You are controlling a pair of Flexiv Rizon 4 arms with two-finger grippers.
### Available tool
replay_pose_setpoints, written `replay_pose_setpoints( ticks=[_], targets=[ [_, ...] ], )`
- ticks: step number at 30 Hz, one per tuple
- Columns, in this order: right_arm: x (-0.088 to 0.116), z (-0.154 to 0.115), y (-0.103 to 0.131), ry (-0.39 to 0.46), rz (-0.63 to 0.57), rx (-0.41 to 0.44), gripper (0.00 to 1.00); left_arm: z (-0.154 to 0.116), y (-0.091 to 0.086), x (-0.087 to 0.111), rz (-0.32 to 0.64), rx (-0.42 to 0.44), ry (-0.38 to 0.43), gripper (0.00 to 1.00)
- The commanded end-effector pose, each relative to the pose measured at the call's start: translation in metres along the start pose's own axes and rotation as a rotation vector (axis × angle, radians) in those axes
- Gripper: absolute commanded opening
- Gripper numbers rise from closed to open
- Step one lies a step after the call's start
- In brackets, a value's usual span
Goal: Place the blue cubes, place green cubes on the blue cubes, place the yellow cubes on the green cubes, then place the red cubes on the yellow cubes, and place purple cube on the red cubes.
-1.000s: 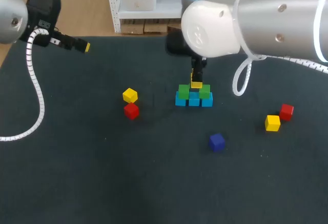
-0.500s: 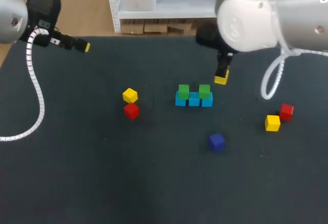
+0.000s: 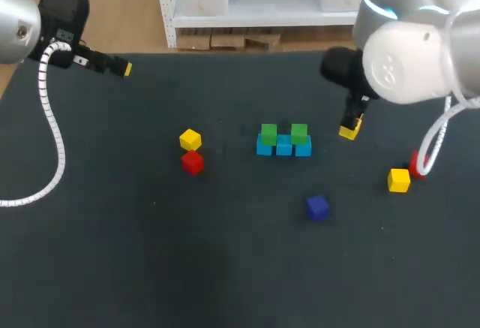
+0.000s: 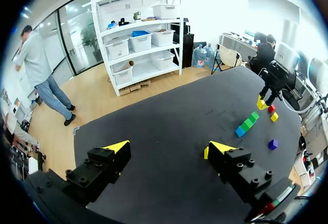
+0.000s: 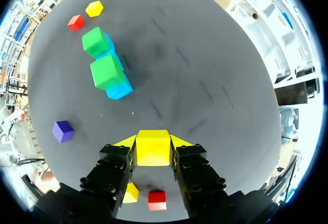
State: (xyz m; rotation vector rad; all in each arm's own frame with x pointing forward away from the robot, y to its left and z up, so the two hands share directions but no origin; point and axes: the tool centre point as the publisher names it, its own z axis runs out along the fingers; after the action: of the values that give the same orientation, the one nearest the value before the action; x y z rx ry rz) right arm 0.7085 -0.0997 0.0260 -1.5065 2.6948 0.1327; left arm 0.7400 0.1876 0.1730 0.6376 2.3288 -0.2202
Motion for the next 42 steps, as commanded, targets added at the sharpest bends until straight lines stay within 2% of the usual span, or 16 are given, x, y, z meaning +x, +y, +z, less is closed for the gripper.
replay_pose_setpoints(
  ticks=[1, 10, 13, 15, 18, 19, 20, 24, 29, 33, 40, 42],
  targets=[
    [0.005, 0.007, 0.001, -0.002, 0.009, 0.001, 0.00, 0.000, 0.002, 0.001, 0.002, 0.008, -0.003, 1.00],
    [0.004, 0.017, 0.004, 0.023, 0.001, -0.019, 0.00, 0.000, 0.002, 0.001, 0.002, 0.008, -0.003, 1.00],
    [0.005, 0.020, 0.004, 0.034, -0.003, -0.027, 0.05, 0.000, 0.002, 0.001, 0.002, 0.008, -0.003, 1.00],
    [0.006, 0.021, 0.004, 0.046, -0.007, -0.033, 0.13, 0.000, 0.002, 0.001, 0.002, 0.008, -0.003, 1.00],
    [0.006, 0.023, 0.005, 0.051, -0.006, -0.024, 0.33, 0.000, 0.002, 0.001, 0.002, 0.008, -0.003, 1.00],
    [0.006, 0.023, 0.005, 0.050, -0.001, -0.022, 0.63, 0.000, 0.002, 0.001, 0.002, 0.008, -0.003, 1.00],
    [0.007, 0.023, 0.004, 0.047, 0.006, -0.022, 1.00, 0.000, 0.002, 0.001, 0.002, 0.008, -0.003, 1.00],
    [0.006, 0.017, 0.004, 0.037, 0.013, -0.011, 1.00, 0.000, 0.002, 0.001, 0.002, 0.008, -0.003, 1.00],
    [0.000, -0.005, 0.006, 0.010, -0.024, 0.038, 1.00, 0.000, 0.002, 0.001, 0.002, 0.008, -0.003, 1.00],
    [-0.017, -0.028, 0.016, 0.006, -0.144, 0.079, 1.00, 0.000, 0.002, 0.001, 0.002, 0.008, -0.003, 1.00],
    [-0.050, -0.051, 0.061, -0.023, -0.436, 0.012, 1.00, 0.000, 0.002, 0.001, 0.002, 0.008, -0.003, 1.00],
    [-0.056, -0.052, 0.070, -0.033, -0.488, -0.017, 1.00, 0.000, 0.002, 0.001, 0.002, 0.008, -0.003, 1.00]
  ],
)
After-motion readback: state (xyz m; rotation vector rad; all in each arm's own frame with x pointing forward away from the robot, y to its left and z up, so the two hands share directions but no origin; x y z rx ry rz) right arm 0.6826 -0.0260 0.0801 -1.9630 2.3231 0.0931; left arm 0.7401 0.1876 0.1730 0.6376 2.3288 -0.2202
